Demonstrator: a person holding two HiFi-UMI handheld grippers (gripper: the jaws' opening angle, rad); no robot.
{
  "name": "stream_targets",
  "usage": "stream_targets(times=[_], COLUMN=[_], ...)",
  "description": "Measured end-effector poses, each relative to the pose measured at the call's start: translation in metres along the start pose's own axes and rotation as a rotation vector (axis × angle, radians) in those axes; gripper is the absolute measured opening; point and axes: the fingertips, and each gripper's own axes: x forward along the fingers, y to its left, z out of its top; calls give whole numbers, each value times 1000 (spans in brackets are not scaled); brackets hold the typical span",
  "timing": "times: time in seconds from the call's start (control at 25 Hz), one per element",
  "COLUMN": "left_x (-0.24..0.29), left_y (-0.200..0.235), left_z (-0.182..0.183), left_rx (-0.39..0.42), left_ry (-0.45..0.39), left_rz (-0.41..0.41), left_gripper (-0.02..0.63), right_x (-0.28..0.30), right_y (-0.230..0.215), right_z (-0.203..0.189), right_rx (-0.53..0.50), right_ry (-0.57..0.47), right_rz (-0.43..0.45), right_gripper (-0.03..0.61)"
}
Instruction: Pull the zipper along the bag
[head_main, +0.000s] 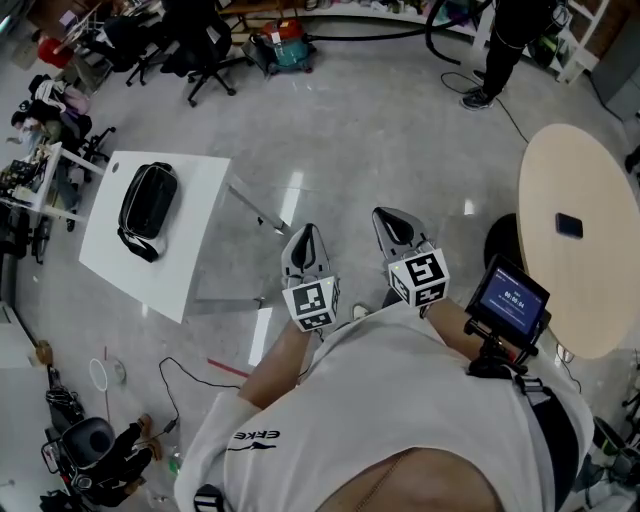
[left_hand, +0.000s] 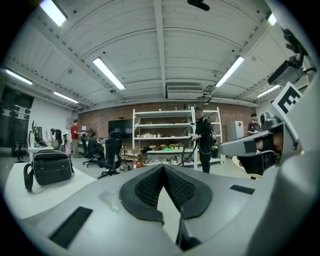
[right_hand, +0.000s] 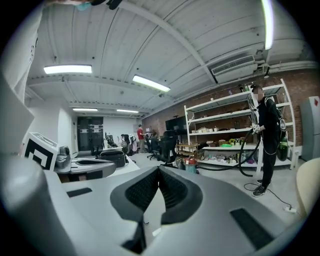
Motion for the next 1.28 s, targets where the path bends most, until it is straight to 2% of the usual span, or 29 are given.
stream_targets(times=[0.24, 0.44, 0.64, 0.76, 0.92, 1.28], left_x=[16, 41, 68, 82, 96, 117], left_y=[41, 79, 109, 126, 142, 164], left_z=[12, 18, 8, 17, 26, 24], left_rx=[-31, -43, -50, -63, -74, -97], left_ry=[18, 26, 21, 24, 36, 50], left_rz=[104, 235, 358, 424, 491, 656], left_gripper=[4, 4, 5, 5, 5, 5], right_x=[44, 98, 152, 181, 213, 269], right_y=[7, 2, -9, -11, -9, -10], right_z=[22, 34, 36, 49, 63, 62], right_rx=[-12, -12, -22, -28, -30, -31], right_ry=[12, 13, -12, -11, -4, 24], right_rz=[77, 169, 266, 327, 401, 558], right_gripper=[5, 5, 5, 5, 5, 5])
